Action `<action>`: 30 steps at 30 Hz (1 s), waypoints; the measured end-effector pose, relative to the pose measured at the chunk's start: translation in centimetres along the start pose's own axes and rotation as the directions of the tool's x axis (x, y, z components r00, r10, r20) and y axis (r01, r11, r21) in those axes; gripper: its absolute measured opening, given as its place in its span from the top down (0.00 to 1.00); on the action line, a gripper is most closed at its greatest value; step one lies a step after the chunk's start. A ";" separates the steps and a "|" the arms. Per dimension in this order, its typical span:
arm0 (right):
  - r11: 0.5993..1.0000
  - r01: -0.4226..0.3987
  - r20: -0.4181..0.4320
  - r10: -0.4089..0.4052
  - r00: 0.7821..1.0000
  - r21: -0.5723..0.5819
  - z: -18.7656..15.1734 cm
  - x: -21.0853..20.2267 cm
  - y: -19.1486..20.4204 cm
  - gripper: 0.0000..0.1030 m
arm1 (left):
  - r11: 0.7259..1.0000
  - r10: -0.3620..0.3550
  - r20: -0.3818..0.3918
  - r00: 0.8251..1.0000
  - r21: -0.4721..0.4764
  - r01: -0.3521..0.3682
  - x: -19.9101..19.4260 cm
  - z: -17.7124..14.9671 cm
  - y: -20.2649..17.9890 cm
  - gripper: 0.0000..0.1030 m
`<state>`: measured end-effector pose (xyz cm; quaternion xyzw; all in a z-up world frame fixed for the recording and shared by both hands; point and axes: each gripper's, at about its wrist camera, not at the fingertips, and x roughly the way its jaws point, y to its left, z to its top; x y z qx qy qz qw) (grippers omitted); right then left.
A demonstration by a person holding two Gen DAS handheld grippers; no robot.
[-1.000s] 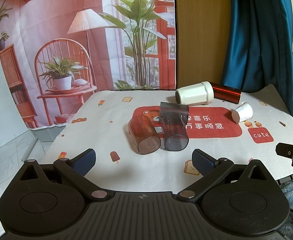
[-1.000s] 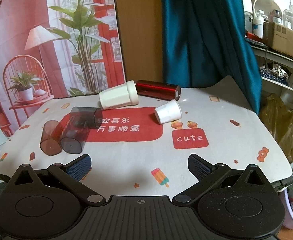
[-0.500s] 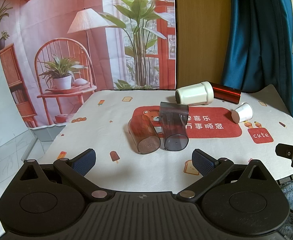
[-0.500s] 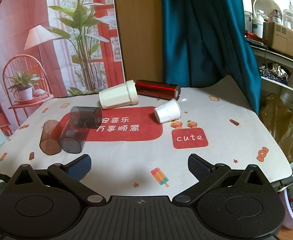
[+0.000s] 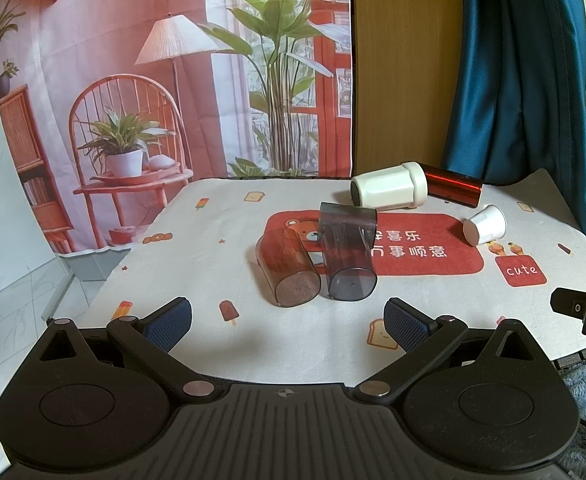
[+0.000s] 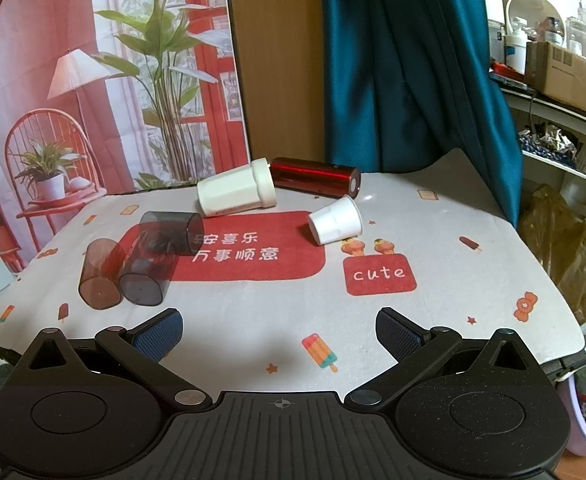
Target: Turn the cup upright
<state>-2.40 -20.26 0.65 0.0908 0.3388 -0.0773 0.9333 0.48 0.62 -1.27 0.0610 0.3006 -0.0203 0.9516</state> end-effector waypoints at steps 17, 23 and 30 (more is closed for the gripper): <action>1.000 0.000 -0.003 0.000 1.000 0.004 -0.1 0.1 -0.1 0.00 | 1.000 -0.001 -0.008 1.000 -0.005 0.001 0.1 0.2 0.1 0.00; 1.000 0.000 -0.004 0.000 1.000 0.005 -0.2 0.2 -0.2 0.00 | 1.000 -0.002 -0.013 1.000 -0.008 0.002 0.1 0.3 0.2 0.00; 1.000 0.000 -0.006 0.000 1.000 0.006 -0.3 0.2 -0.1 0.00 | 1.000 -0.011 -0.024 1.000 -0.013 0.011 0.1 0.6 0.4 0.00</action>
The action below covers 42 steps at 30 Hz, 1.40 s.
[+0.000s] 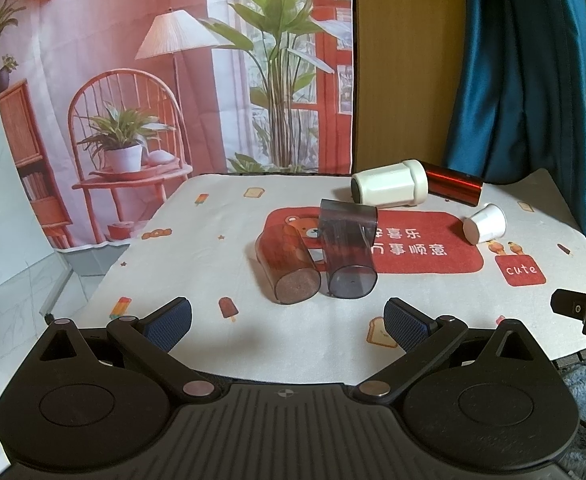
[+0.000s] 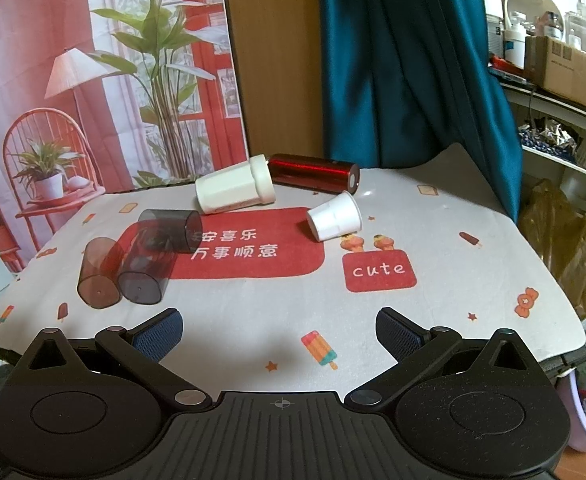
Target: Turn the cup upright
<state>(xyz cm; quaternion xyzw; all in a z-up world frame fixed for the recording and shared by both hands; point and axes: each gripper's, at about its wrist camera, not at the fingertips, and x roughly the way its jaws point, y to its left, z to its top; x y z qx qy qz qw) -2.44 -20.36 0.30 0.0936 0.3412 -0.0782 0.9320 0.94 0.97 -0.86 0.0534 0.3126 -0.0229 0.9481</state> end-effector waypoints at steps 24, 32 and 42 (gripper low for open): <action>1.000 -0.023 -0.081 0.024 0.996 0.010 0.4 3.9 -0.4 0.00 | 0.993 -0.052 -0.131 0.990 -0.113 0.038 6.0 1.6 3.0 0.00; 1.000 0.000 -0.081 0.001 0.997 0.008 1.6 7.4 -0.8 0.00 | 0.988 -0.050 -0.189 0.981 -0.156 0.020 11.7 3.1 3.7 0.00; 0.999 -0.002 -0.158 0.007 0.987 0.032 0.4 10.7 -1.2 0.00 | 0.960 -0.084 -0.277 0.957 -0.280 0.003 21.8 5.8 4.8 0.14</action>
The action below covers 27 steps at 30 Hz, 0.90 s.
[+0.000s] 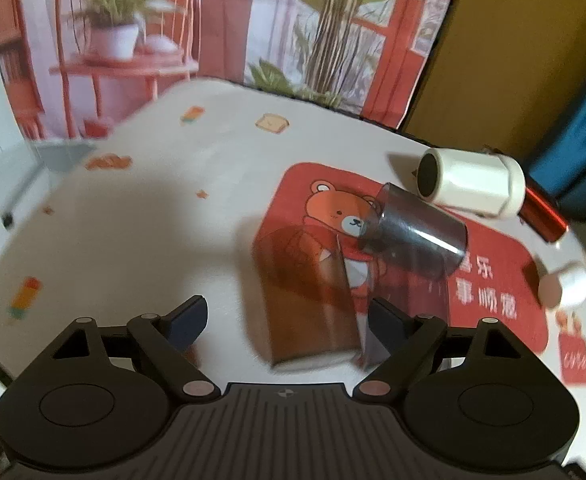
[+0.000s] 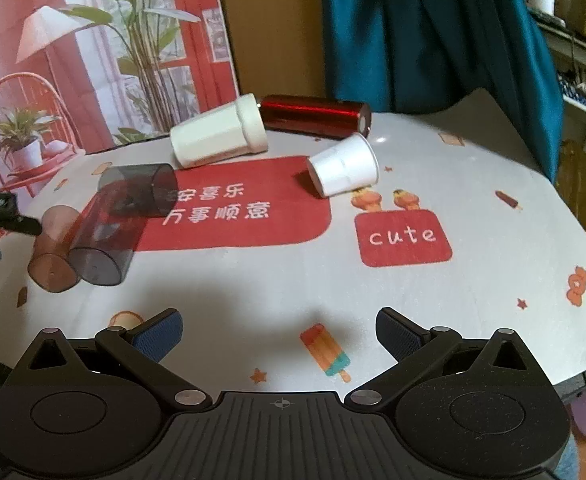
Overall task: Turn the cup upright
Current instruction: 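Grasp the amber translucent cup lying on its side with the left gripper, then lift and rotate the amber cup upright with the left gripper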
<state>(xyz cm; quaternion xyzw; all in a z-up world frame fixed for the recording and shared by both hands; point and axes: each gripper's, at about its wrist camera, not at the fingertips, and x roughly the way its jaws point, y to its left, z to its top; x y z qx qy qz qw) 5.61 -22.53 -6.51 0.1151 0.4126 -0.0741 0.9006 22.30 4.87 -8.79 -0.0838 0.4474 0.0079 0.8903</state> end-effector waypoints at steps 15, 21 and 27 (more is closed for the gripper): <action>0.998 -0.005 -0.029 0.006 1.000 0.061 -0.3 1.2 -1.5 0.00 | 0.998 -0.050 -0.077 0.996 -0.046 0.046 3.6 -0.3 1.0 0.32; 0.998 -0.024 -0.032 0.026 0.999 0.066 -0.5 1.2 -1.3 0.00 | 0.995 -0.096 -0.139 0.986 -0.045 0.091 1.0 -3.2 1.9 0.32; 0.996 -0.032 -0.021 0.034 0.999 0.089 -0.8 0.7 -1.6 0.00 | 0.982 -0.140 -0.207 0.968 0.095 0.162 -0.9 -6.4 -1.4 0.32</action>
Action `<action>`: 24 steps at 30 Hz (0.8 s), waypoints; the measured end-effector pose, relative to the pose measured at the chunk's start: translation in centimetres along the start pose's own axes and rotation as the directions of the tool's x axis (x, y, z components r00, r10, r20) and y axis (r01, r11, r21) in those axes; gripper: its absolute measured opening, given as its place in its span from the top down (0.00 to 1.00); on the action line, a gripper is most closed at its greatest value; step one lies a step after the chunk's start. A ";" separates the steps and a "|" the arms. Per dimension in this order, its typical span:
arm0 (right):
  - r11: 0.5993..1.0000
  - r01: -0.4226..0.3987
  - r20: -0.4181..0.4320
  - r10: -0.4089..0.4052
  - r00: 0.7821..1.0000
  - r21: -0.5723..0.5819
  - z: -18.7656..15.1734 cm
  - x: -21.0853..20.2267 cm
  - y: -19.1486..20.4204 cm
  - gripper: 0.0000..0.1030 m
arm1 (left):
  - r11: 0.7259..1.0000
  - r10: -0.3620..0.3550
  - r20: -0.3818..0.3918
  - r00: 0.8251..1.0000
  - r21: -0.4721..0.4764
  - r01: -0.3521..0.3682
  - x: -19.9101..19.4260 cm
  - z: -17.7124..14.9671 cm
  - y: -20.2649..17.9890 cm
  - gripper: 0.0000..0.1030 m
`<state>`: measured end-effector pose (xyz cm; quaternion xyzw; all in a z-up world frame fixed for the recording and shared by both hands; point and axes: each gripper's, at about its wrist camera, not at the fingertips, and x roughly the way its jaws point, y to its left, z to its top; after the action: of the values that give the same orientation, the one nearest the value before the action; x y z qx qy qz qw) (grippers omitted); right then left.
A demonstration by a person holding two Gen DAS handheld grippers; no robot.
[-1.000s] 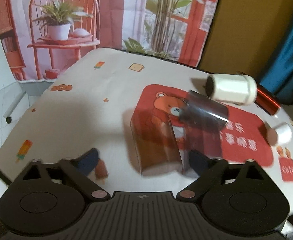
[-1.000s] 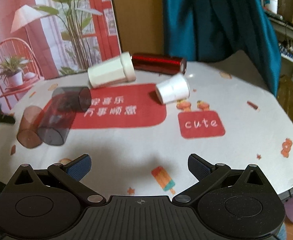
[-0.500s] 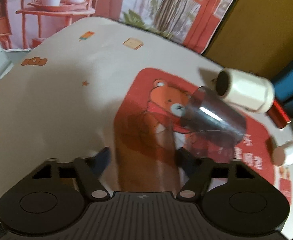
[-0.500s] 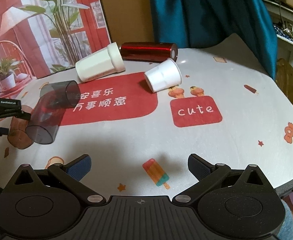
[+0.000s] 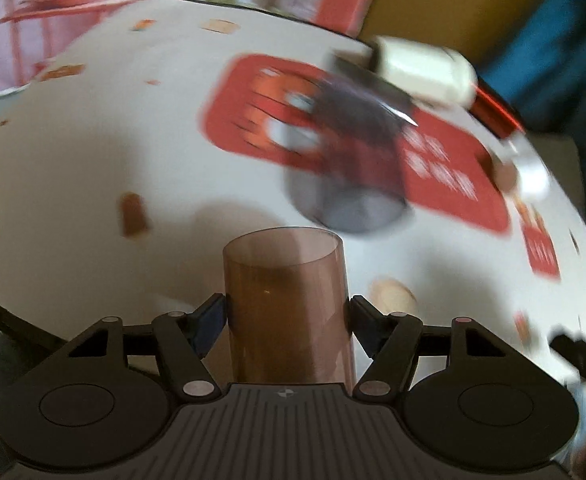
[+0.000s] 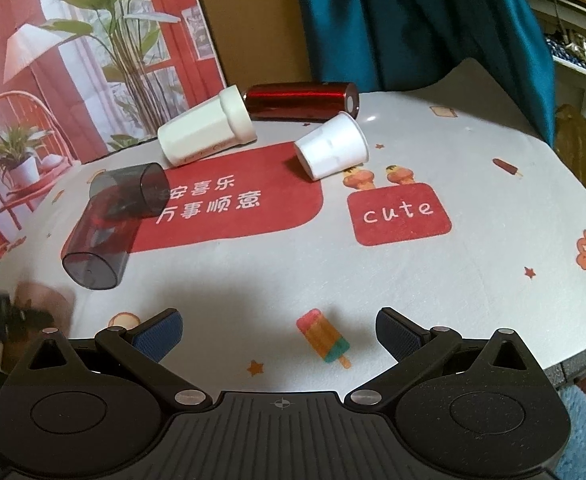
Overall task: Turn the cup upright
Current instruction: 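Lift and rotate the amber cup upright with the left gripper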
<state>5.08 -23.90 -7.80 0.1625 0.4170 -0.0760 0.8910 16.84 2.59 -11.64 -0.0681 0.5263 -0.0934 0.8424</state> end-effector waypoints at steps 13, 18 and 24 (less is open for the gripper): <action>0.996 0.000 0.060 -0.005 0.998 0.084 -0.4 -2.4 -3.0 0.00 | 0.991 -0.066 -0.082 0.994 0.111 0.075 5.1 1.6 -10.0 0.33; 0.993 0.006 0.062 -0.014 0.998 0.121 -0.4 -2.4 -4.5 0.00 | 0.985 -0.130 -0.083 0.988 0.104 0.138 6.6 2.3 -13.1 0.33; 0.992 0.017 0.045 -0.023 0.999 0.125 -0.6 -1.8 -4.9 0.00 | 0.978 -0.179 -0.068 0.982 0.101 0.185 5.3 1.3 -14.3 0.09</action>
<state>2.13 -28.28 -7.92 0.2118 0.3924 -0.1145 0.8877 19.05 -12.53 -12.64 -0.0680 0.5365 -0.2002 0.8170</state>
